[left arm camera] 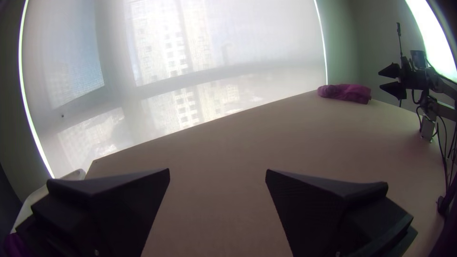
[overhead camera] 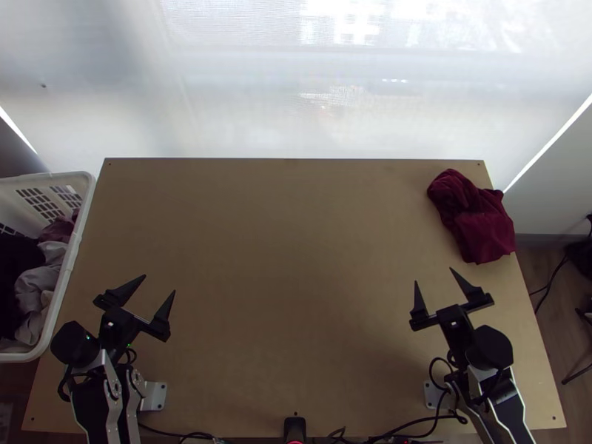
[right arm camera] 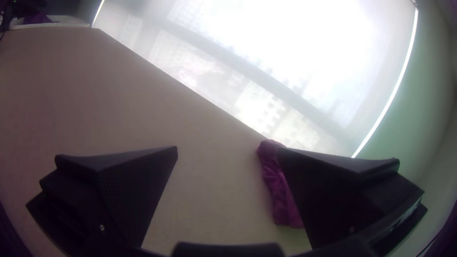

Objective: Fold the t-shirt

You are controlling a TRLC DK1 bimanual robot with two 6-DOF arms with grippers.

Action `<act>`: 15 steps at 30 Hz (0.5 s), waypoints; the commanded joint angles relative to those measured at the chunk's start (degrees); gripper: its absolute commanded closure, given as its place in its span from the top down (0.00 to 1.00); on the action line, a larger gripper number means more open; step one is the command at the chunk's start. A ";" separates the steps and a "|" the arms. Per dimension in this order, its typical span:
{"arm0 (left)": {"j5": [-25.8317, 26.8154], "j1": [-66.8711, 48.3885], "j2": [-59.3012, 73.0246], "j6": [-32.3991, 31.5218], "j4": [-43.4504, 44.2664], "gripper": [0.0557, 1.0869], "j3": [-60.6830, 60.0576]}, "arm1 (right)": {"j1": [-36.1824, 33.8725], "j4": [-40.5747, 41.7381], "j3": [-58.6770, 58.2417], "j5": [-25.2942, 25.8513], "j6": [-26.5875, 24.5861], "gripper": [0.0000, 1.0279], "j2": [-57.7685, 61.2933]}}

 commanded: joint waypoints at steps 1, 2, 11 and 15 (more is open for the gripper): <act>0.02 -0.07 0.01 0.02 0.00 0.95 0.01 | 0.43 0.01 0.02 0.01 0.00 0.95 0.01; 0.02 0.02 0.01 0.02 0.00 0.95 0.01 | 0.43 0.01 0.02 0.01 0.00 0.95 0.01; 0.54 -4.64 0.01 0.02 -0.09 0.95 0.10 | 2.37 -2.18 0.02 -7.02 -0.09 0.95 -0.08; 0.54 -6.92 0.01 -0.25 -0.09 0.95 0.10 | 3.25 -2.36 0.11 -7.64 -0.62 0.95 -0.16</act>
